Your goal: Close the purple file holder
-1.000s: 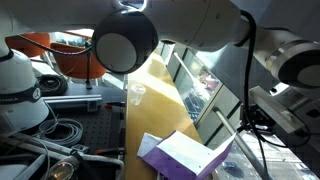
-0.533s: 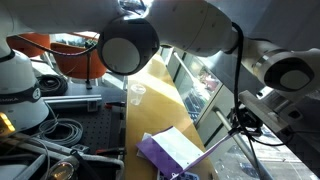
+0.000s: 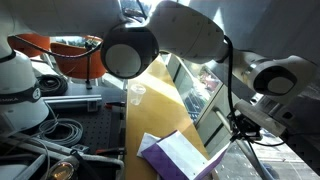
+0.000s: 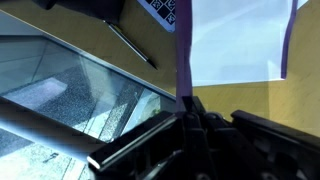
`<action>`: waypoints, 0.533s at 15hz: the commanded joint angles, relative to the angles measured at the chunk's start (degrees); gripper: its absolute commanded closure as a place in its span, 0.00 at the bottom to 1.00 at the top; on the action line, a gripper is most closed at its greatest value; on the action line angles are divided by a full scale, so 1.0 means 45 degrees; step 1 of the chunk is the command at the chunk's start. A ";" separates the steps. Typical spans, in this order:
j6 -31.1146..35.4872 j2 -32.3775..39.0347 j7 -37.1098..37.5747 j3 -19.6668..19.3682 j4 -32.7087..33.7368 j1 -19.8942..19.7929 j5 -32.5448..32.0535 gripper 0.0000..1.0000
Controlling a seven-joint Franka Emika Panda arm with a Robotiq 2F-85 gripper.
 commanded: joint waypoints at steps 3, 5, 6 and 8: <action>0.0828 0.0211 -0.0581 -0.0153 0.0178 0.0435 -0.0365 1.00; 0.0608 0.0142 -0.0638 -0.0124 0.0099 0.0565 -0.0340 1.00; 0.0371 0.0070 -0.0628 -0.0105 0.0032 0.0626 -0.0313 1.00; -0.0300 -0.0111 -0.0547 -0.0092 -0.0100 0.0761 -0.0287 1.00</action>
